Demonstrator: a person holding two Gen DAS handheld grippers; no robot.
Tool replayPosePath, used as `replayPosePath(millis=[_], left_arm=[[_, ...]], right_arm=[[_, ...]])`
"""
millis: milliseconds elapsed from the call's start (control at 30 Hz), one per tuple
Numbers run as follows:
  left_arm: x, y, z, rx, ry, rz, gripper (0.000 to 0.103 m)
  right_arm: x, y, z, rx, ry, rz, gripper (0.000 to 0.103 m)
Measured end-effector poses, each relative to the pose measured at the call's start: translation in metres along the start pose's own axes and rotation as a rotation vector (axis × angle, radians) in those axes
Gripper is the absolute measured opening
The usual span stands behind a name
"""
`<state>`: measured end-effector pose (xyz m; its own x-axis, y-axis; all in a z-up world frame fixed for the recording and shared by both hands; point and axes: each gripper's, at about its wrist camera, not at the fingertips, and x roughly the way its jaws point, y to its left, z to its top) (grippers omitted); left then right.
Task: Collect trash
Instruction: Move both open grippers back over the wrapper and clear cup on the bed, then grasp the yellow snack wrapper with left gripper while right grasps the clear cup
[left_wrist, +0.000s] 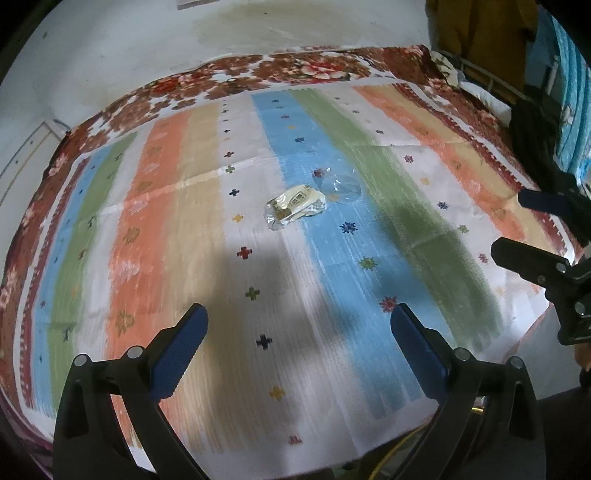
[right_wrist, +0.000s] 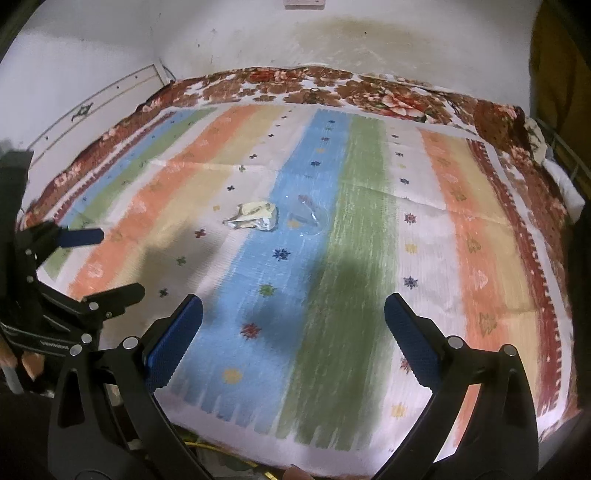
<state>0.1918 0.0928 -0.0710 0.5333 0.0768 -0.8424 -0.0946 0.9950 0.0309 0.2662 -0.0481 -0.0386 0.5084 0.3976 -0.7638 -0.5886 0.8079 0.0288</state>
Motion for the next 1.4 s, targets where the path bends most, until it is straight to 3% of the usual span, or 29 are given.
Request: replayPosePath(millis=[533,633,900,1067,1267,1400], left_arm=[[0.073,0.015,0.031,0.062,0.078,0.033,0.096],[0.083,0.011,0.036,0.105,0.088,0.032,0.095],[0.100,0.007,0.049,0.201,0.103,0.090,0.094],[0.124,0.014,0.056,0.229,0.148,0.095,0.091],[0.139,0.017,0.063,0.240,0.129,0.058,0.090],[0.152,0.014,0.060,0.317,0.127,0.069,0.086]], right_arm=[[0.080,-0.012,0.029,-0.120,0.028,-0.026,0.092],[0.095,-0.018,0.032,-0.117,0.035,-0.016,0.087],[0.129,-0.016,0.050,-0.149,0.016,-0.004,0.087],[0.145,-0.019,0.064,-0.147,0.010,0.018,0.081],[0.180,-0.013,0.060,-0.223,0.073,0.013,0.070],[0.195,-0.012,0.060,-0.248,0.081,0.010,0.067]])
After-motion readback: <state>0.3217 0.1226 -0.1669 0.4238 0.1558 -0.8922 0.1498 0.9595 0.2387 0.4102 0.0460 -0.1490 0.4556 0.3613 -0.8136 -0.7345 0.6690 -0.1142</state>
